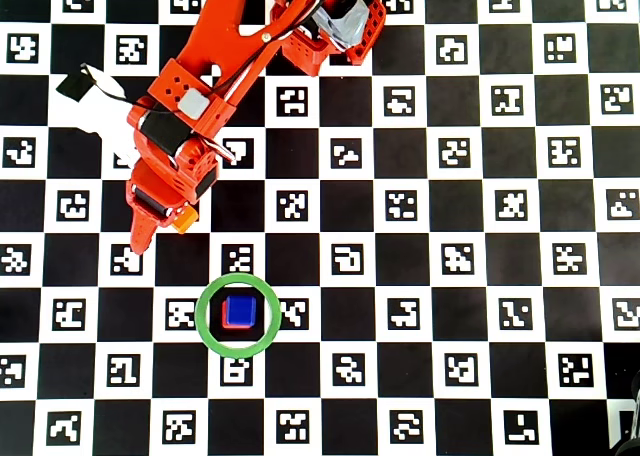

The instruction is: Grab the red cube then put it in the green circle then put the blue cube on top and finally the orange cube on top

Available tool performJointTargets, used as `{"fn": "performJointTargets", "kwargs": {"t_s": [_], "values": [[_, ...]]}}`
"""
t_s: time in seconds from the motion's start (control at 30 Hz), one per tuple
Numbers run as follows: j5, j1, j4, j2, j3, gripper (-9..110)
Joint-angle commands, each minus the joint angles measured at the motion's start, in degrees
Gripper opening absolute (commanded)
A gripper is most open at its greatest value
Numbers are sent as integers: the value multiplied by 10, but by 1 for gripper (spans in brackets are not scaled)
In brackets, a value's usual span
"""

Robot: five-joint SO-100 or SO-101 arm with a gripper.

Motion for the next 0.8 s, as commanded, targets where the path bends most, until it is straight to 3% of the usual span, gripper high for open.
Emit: {"fn": "performJointTargets", "kwargs": {"t_s": [0.0, 0.77], "values": [[4, -8, -11, 4, -4, 47], [-6, 4, -54, -57, -6, 47]]}}
